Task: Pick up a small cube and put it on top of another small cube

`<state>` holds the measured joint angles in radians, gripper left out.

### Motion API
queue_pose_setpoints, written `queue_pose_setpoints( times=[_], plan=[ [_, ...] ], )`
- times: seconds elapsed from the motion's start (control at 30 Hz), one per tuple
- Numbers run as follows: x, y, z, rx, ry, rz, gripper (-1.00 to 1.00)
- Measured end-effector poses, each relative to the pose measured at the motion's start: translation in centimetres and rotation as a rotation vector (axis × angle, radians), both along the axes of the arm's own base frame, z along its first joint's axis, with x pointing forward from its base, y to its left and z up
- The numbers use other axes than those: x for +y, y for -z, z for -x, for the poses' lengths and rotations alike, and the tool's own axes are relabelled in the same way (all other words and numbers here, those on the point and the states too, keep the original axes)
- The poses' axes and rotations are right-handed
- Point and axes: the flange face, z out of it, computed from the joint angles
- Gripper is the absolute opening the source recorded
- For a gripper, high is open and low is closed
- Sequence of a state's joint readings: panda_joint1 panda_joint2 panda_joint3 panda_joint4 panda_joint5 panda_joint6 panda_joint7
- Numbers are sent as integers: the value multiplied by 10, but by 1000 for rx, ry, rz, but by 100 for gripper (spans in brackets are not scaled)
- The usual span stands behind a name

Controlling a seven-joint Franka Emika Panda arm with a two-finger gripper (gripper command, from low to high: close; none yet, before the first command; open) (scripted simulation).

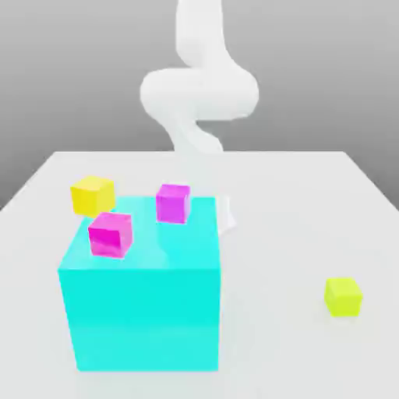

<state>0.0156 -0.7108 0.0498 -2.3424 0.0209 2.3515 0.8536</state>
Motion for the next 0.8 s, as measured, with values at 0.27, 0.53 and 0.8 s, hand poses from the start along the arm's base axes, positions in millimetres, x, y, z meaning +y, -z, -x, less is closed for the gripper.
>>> queue_pose_setpoints(
  times=[0.27,0.53,0.8],
  plan=[
    [111,177,-49,269,-33,-37,0],
    [201,352,-2,529,-49,-11,0],
    [241,485,80,714,-51,43,0]
  ],
)
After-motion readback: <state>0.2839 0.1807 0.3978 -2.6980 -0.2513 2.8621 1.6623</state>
